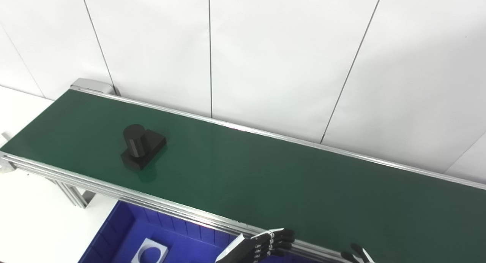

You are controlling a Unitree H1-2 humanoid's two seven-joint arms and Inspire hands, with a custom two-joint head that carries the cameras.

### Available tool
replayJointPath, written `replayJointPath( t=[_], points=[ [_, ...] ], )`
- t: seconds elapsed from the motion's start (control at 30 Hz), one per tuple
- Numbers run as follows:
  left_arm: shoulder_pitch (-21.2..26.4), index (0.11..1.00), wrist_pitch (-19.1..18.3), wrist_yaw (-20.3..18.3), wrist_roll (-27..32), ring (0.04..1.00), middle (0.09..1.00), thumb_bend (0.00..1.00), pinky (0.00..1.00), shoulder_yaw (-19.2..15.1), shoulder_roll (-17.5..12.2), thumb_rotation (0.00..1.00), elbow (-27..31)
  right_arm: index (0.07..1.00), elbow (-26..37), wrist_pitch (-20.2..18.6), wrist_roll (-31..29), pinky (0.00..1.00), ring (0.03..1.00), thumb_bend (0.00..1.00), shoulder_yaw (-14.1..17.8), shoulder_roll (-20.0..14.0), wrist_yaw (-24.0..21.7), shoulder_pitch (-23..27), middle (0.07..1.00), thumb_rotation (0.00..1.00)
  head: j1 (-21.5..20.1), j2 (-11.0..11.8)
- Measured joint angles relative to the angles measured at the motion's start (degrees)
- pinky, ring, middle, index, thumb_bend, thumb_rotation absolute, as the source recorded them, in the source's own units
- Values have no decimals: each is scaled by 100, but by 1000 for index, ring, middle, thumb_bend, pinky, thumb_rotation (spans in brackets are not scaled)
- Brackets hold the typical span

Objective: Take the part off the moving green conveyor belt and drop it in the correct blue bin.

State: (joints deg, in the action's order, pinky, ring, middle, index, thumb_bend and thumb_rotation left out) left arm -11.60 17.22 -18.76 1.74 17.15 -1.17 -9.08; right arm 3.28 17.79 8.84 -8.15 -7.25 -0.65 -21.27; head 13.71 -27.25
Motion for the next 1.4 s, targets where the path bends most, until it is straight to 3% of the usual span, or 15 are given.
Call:
replayJointPath(
  t=[0.33,0.67,1.0,1.17,1.4],
  points=[
    [23,852,24,23,1,837,859,984,799,4,19,466,-48,897,270,77,160,638,735,502,64,3,1,-37,803,585,0,18],
    [44,851,31,23,2,838,859,980,802,-3,18,457,-107,876,1073,46,332,625,737,541,125,34,-2,85,792,633,-62,44],
    [81,855,123,21,2,840,861,979,803,-10,17,455,-183,884,1718,-596,655,608,758,572,151,84,-113,774,809,636,-141,70],
    [102,858,140,20,21,838,865,975,799,-13,17,446,-194,883,1734,-942,793,607,760,600,131,84,-245,1127,807,600,-141,79],
    [160,860,149,9,26,840,868,969,804,-14,12,442,-270,875,1643,-1192,1072,579,742,563,40,86,-382,1747,809,485,-185,79]
  ],
)
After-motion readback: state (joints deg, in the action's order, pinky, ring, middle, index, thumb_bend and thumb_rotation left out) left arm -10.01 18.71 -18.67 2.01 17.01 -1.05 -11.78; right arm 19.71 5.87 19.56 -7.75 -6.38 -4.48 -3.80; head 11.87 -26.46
